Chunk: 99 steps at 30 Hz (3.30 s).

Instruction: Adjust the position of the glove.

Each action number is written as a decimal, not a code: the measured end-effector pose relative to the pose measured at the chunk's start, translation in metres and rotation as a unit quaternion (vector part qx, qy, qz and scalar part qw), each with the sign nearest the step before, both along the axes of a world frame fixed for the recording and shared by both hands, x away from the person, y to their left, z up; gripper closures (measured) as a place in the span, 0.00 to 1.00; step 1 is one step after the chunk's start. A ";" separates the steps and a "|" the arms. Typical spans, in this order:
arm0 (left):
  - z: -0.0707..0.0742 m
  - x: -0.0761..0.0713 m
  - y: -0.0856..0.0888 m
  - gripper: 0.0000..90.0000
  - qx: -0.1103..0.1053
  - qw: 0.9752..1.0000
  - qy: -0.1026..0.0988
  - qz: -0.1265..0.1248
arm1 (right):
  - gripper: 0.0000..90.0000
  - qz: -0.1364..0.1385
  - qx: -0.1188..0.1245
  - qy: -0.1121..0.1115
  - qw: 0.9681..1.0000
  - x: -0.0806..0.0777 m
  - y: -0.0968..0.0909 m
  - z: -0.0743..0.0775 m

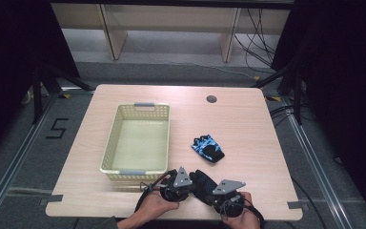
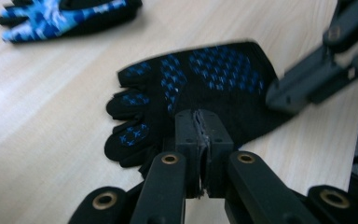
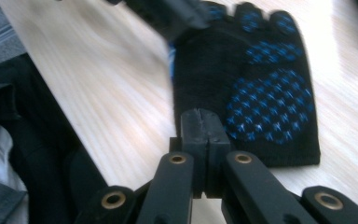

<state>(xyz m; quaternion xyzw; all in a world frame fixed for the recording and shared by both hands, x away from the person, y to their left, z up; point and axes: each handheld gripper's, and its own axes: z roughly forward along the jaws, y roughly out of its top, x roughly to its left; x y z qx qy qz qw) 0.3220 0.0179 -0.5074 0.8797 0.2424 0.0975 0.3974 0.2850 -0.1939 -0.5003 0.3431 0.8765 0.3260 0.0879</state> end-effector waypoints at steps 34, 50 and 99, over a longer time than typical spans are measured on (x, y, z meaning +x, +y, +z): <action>0.026 -0.040 0.051 0.46 -0.051 0.999 0.012 0.014 | 0.60 -0.137 0.069 -0.059 0.986 0.044 -0.029 0.028; 0.013 -0.046 0.088 0.32 -0.056 0.997 0.018 0.050 | 0.59 -0.153 0.011 -0.062 0.986 0.152 -0.024 0.028; 0.001 -0.042 0.089 0.25 -0.043 0.996 0.051 0.064 | 0.99 -0.119 -0.005 -0.045 0.992 0.177 -0.027 0.003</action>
